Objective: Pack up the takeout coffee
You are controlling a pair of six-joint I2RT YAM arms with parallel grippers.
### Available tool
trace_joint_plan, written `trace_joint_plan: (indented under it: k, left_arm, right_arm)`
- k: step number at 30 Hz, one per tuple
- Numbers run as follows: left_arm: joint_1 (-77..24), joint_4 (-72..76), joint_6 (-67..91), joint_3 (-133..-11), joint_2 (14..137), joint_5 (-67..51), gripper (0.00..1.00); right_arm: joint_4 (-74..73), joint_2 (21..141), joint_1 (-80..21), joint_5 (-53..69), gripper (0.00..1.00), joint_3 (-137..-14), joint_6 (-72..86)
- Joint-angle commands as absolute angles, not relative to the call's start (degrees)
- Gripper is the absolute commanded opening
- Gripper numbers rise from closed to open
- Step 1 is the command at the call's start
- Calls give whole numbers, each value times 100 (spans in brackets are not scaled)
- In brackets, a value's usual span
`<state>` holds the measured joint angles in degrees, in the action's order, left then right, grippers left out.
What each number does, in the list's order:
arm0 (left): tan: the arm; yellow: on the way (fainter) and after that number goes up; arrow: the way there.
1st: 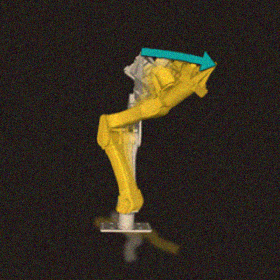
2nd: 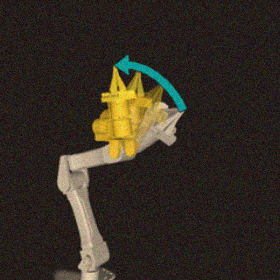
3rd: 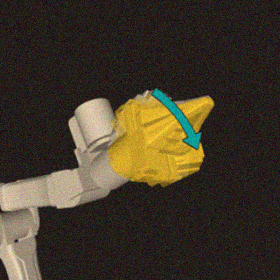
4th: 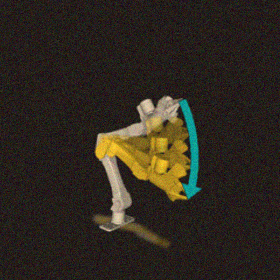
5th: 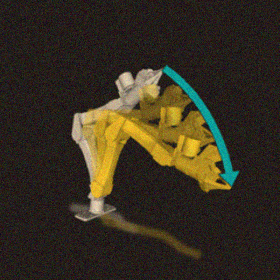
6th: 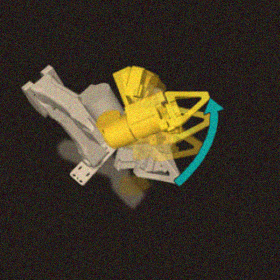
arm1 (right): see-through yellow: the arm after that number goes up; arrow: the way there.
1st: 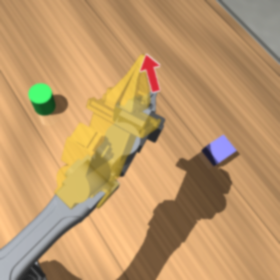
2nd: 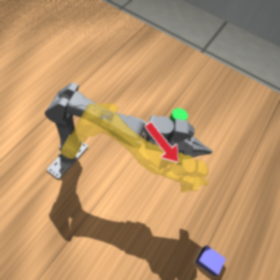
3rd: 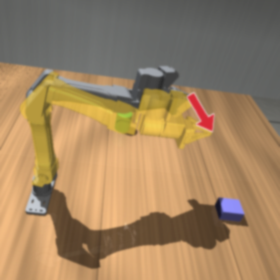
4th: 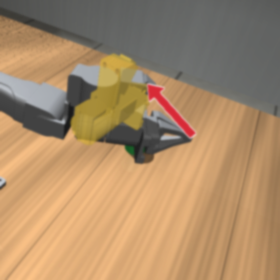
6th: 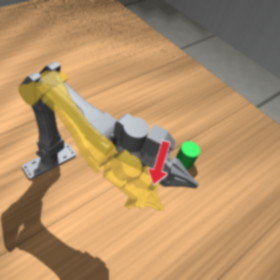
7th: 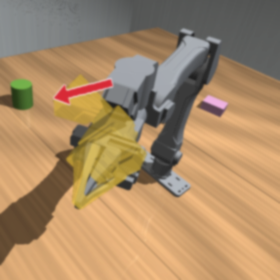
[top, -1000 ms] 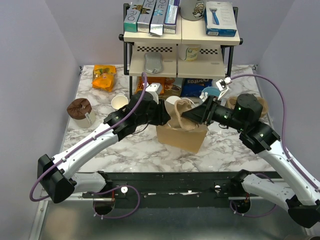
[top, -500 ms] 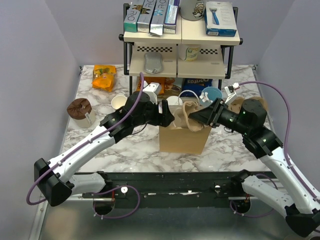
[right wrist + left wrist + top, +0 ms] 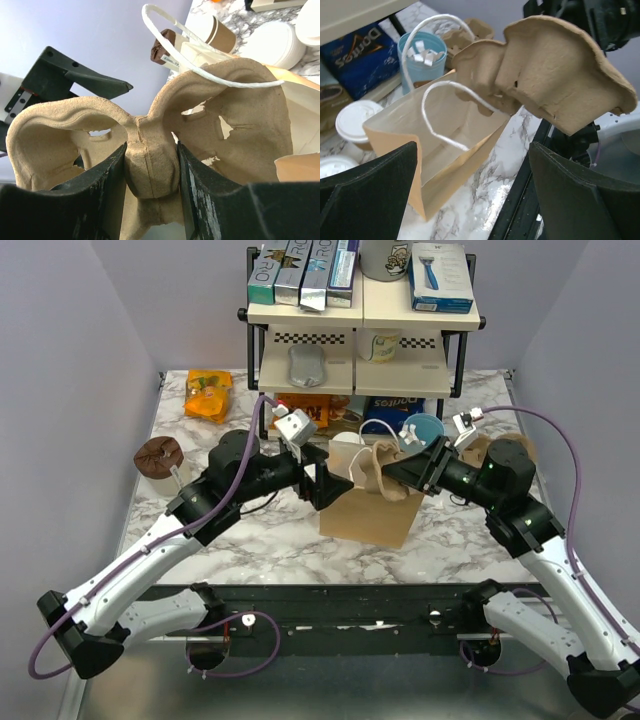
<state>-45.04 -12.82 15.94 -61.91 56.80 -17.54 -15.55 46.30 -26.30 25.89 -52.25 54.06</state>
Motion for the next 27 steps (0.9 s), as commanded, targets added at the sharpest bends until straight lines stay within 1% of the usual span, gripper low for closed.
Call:
trace_joint_plan:
  k: [1,5,9,15,16,18,21,22,25,27]
  left_arm:
    - [-4518,-1062,1473,-6650,6098,-2400,99]
    - [-4518,-1125,2135,-6908,6652,-2479,98]
    - [-4518,-1125,2513,-7022,6829,-2391,98]
    - [-4526,-1029,3864,-6961,6820,-1987,92]
    - [-4518,-950,4032,-6900,6786,-1925,90]
    - [-4526,-503,4279,-6611,6654,-1881,90]
    - [-4526,226,3799,-6346,6609,-2371,90]
    - [-4526,333,3249,-6328,6618,-2799,90]
    - [-4518,-130,2474,-6582,6741,-3118,91]
    - [-4509,-499,2339,-6723,6803,-3103,91]
  right_arm:
    - [-1162,4605,-2505,3259,50,-4914,5791]
    - [-809,4632,-2470,3586,50,-4737,6011]
    - [-730,4536,-2417,3683,50,-4728,5968]
    - [-729,4289,-2356,3647,50,-4667,5932]
    - [-721,4298,-2329,3717,50,-4641,5967]
    - [-712,4289,-2285,3744,50,-4579,5994]
    - [-616,4298,-2233,3832,50,-4562,6055]
    - [-598,4289,-2232,3884,50,-4570,6064]
    - [-571,4263,-2206,3955,50,-4570,6082]
    - [-554,4263,-2180,4016,50,-4544,6100]
